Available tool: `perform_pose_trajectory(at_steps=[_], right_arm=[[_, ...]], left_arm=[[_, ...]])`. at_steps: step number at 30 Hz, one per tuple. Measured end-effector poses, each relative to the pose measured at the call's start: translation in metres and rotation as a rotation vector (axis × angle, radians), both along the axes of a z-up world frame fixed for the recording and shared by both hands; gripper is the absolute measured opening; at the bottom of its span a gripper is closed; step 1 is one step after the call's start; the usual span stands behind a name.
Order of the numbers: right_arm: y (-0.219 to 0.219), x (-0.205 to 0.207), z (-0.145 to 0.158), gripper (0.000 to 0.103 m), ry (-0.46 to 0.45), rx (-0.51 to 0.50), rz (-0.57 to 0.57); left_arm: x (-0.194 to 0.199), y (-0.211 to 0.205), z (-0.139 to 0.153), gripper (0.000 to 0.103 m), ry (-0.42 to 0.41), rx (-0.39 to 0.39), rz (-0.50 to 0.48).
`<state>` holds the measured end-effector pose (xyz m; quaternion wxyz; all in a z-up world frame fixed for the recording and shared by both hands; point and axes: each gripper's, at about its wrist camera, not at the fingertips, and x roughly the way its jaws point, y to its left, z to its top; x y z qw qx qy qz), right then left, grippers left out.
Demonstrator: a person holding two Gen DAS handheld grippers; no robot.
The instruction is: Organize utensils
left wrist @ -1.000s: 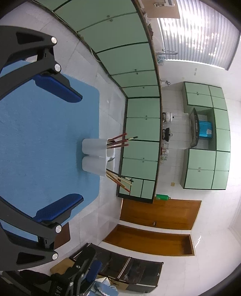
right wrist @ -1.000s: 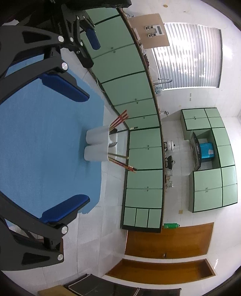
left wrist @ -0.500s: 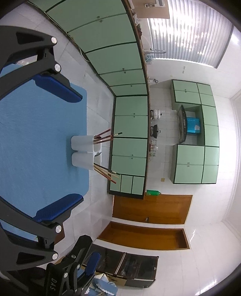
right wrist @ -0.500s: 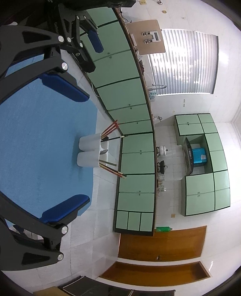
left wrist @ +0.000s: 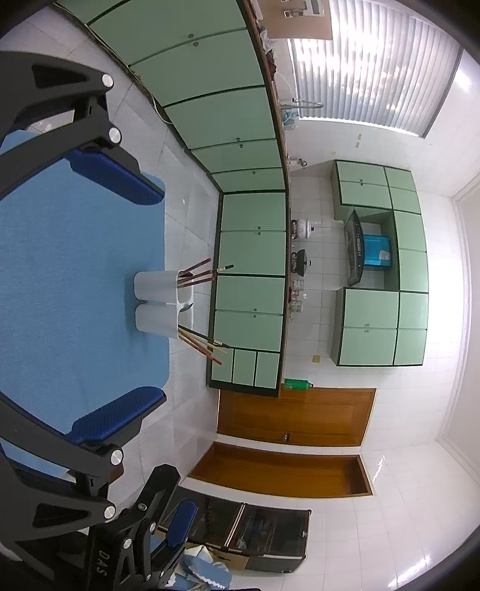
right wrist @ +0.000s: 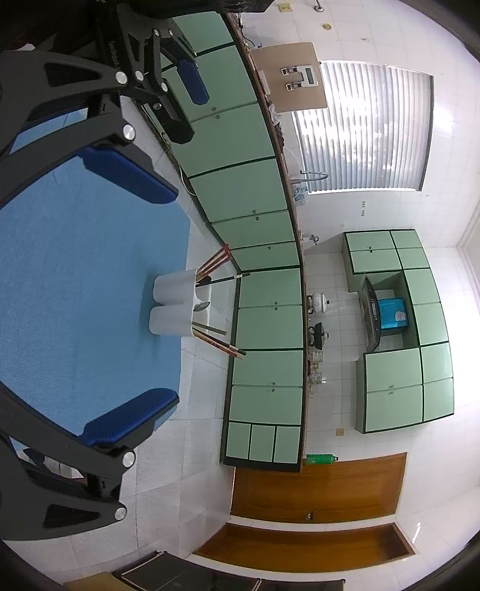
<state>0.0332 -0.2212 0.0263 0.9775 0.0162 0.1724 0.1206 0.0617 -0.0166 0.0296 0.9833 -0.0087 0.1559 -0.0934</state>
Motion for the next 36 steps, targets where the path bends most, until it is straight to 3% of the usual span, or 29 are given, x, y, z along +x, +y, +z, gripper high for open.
perform_pose_trajectory(at_steps=[36], right_arm=[[0.0014,-0.002,0.0019,0.097,-0.001,0.004,0.003]], left_arm=[[-0.0007,0.0022,0.0019,0.097,-0.008,0.002,0.004]])
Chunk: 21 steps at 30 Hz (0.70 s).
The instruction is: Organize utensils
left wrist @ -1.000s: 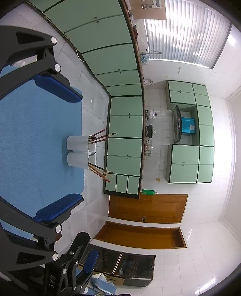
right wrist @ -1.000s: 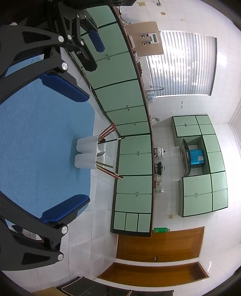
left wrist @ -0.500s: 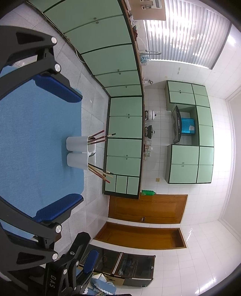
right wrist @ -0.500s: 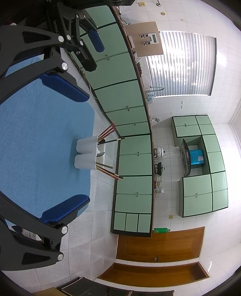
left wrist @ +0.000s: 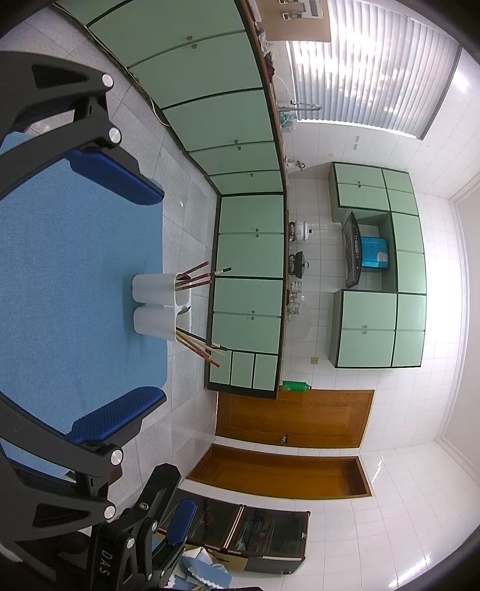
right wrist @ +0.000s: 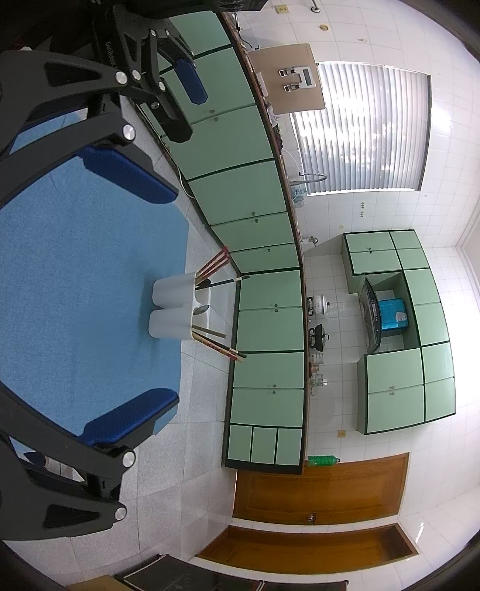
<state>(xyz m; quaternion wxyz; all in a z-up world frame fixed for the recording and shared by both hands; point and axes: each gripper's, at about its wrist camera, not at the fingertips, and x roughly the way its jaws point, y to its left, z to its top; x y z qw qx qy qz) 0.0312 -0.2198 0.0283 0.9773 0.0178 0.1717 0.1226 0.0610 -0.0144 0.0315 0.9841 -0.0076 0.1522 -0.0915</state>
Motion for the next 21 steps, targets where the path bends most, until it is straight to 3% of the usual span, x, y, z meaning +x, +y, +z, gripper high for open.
perform_pose_trajectory(at_steps=[21], right_arm=[[0.004,-0.0008,0.0004,0.097,0.001,0.001,0.003]], left_arm=[[0.0007,0.0014,0.0006,0.097,0.0,0.001,0.001]])
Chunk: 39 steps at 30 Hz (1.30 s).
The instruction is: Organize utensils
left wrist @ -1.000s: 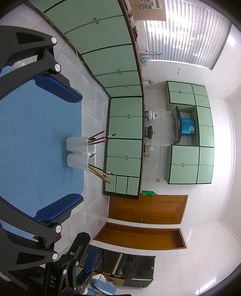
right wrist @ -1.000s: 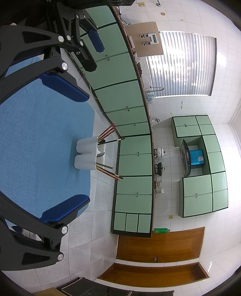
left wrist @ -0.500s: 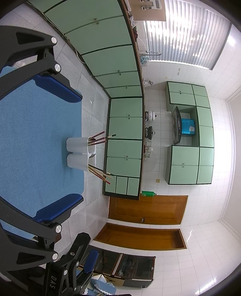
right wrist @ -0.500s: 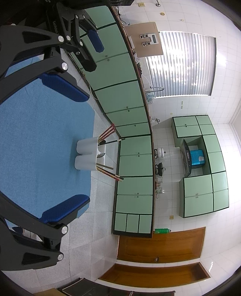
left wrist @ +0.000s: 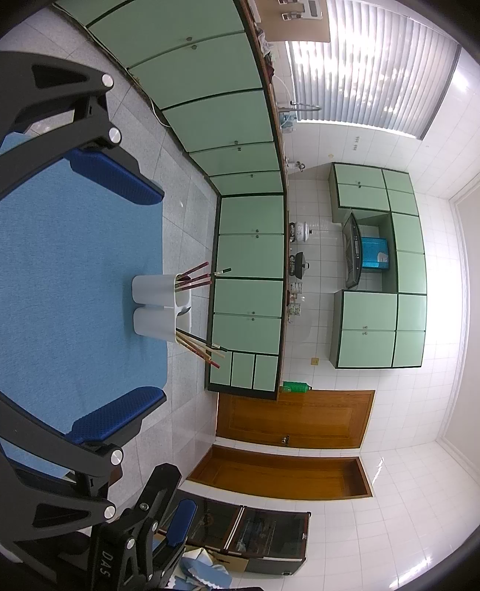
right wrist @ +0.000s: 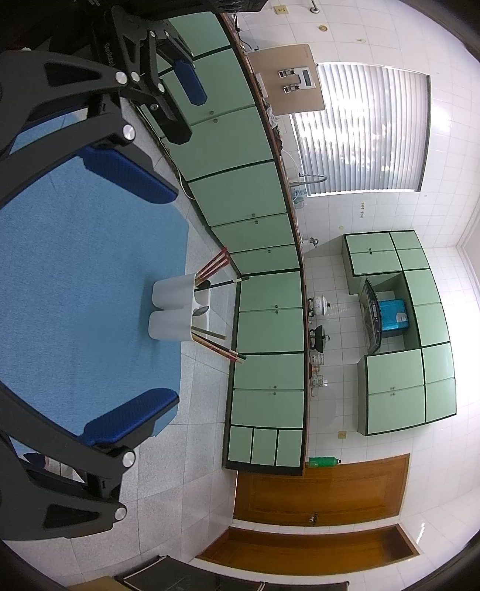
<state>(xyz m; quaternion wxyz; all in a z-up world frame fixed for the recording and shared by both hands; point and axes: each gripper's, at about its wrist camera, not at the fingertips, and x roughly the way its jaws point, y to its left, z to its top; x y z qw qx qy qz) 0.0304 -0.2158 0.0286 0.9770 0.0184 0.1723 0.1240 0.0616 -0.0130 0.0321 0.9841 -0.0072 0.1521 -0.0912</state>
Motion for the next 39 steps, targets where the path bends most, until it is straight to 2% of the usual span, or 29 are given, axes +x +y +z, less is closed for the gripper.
perform_pose_trajectory(at_steps=[39], right_arm=[[0.005,0.001,-0.001,0.097,0.006,0.002,0.0]], left_arm=[[0.001,0.009,-0.005,0.097,0.008,0.002,0.002]])
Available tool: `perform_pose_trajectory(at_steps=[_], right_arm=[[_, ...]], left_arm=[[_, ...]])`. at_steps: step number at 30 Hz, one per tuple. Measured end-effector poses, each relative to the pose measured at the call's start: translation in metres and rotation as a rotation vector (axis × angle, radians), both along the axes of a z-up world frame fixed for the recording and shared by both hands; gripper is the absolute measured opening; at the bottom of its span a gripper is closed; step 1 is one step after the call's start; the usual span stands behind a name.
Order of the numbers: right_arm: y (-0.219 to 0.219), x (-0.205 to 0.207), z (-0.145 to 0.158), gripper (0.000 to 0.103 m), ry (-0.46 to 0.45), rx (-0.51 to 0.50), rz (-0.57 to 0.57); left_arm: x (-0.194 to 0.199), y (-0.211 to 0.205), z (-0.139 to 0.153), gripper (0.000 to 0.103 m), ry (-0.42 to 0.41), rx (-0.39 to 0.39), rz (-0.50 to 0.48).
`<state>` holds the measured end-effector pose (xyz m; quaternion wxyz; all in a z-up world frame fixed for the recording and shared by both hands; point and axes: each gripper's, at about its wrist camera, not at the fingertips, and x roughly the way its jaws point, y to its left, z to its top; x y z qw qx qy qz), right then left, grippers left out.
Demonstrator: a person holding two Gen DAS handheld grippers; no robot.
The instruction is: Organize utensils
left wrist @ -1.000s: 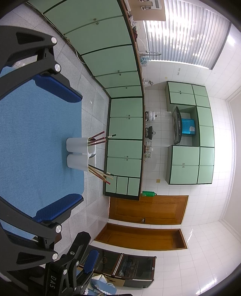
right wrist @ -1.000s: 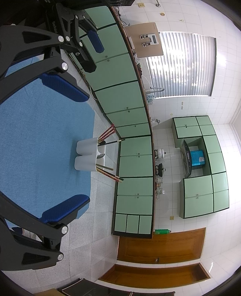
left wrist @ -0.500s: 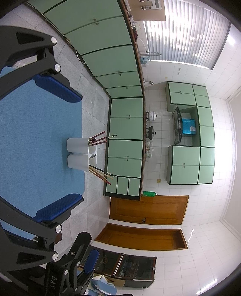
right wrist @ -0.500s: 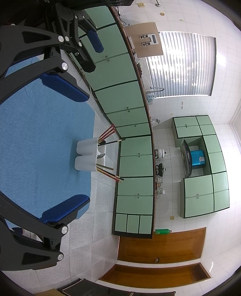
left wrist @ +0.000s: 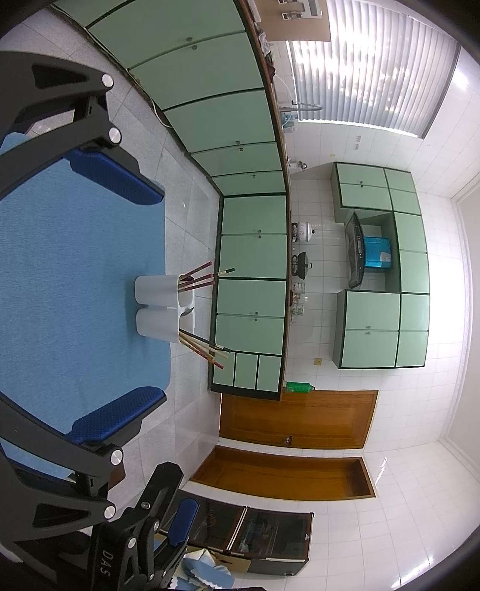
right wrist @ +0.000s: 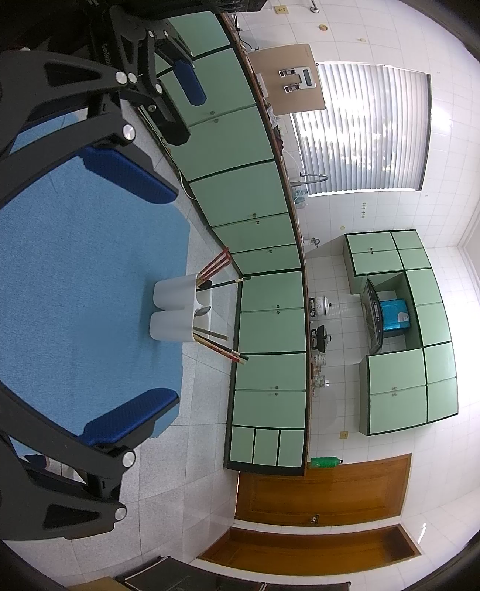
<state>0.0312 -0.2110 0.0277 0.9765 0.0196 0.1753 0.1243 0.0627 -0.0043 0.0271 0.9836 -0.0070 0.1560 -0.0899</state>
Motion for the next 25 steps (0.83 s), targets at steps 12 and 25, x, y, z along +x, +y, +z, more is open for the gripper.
perform_pose_trajectory(at_steps=[12,25], right_arm=[[0.0011,0.0007,-0.0032,0.097,0.006,-0.002,-0.001],[0.0019,0.0039,-0.0087,0.097,0.011,-0.001,-0.006]], left_arm=[[0.0029,-0.0015,-0.0005,0.097,0.0,0.001,-0.002],[0.0017,-0.0011,-0.0019,0.097,0.008,0.0,0.0]])
